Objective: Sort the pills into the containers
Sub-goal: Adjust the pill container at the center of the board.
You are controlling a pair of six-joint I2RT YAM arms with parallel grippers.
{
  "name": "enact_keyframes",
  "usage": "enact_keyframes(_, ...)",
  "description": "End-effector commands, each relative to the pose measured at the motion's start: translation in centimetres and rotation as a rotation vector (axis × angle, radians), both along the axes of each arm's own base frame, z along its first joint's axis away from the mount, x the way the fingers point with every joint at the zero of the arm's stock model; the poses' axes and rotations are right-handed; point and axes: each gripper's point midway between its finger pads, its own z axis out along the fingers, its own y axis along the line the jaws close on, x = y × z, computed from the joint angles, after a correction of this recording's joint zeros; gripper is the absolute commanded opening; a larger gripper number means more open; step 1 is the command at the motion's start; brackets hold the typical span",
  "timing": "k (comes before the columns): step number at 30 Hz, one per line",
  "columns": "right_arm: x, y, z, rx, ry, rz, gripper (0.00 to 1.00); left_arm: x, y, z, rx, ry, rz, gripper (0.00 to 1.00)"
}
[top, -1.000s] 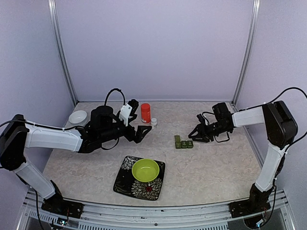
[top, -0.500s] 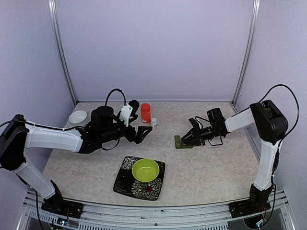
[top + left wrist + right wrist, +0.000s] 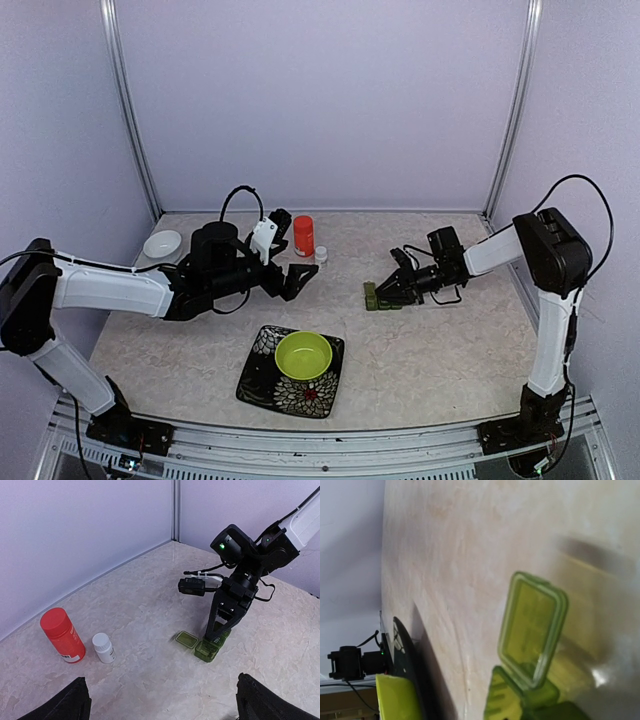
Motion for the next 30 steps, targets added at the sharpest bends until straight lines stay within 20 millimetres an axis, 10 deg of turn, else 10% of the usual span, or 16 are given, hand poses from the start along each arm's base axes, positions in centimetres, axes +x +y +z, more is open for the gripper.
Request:
enact_keyframes(1, -0.9, -0.2, -2.9, -0.062, 0.069, -0.005, 0.21, 0.3, -0.3, 0.7, -0.002, -0.021, 0.003, 0.99)
enact_keyframes(15, -2.7, -2.0, -8.1, -0.181, 0.190, -0.038, 0.18, 0.2, 0.1, 0.8, 0.002, -0.028, 0.011, 0.99)
enact_keyframes(30, -0.5, 0.5, 2.2, -0.039, -0.026, 0.048, 0.27, 0.1, 0.0, 0.6, -0.006, -0.022, 0.013, 0.99)
